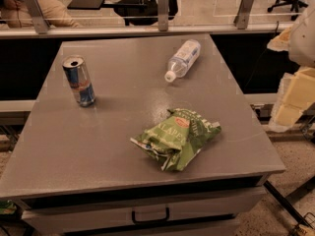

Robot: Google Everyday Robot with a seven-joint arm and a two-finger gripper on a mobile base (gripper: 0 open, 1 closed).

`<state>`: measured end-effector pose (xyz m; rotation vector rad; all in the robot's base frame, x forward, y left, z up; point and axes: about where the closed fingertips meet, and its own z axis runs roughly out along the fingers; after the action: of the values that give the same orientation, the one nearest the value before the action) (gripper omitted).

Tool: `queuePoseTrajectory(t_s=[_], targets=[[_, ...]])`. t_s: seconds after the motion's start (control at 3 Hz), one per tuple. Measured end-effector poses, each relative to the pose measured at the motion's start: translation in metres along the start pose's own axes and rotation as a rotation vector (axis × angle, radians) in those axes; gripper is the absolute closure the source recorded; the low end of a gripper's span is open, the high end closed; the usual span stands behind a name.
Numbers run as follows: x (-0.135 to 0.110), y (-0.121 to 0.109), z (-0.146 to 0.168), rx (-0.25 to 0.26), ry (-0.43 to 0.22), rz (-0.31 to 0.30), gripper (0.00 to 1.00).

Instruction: Move blue plastic bottle near redbull can

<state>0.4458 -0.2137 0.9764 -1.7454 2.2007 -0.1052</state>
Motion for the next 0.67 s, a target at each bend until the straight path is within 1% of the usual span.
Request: queuePoseTrajectory(t_s=[0.33,0.67], targets=[[-0.015,-0.027,0.015,0.01,-0.036,-0.081,0.0],[-0.029,-0.058,0.037,0.021,-0.061,-0.167,0.0]])
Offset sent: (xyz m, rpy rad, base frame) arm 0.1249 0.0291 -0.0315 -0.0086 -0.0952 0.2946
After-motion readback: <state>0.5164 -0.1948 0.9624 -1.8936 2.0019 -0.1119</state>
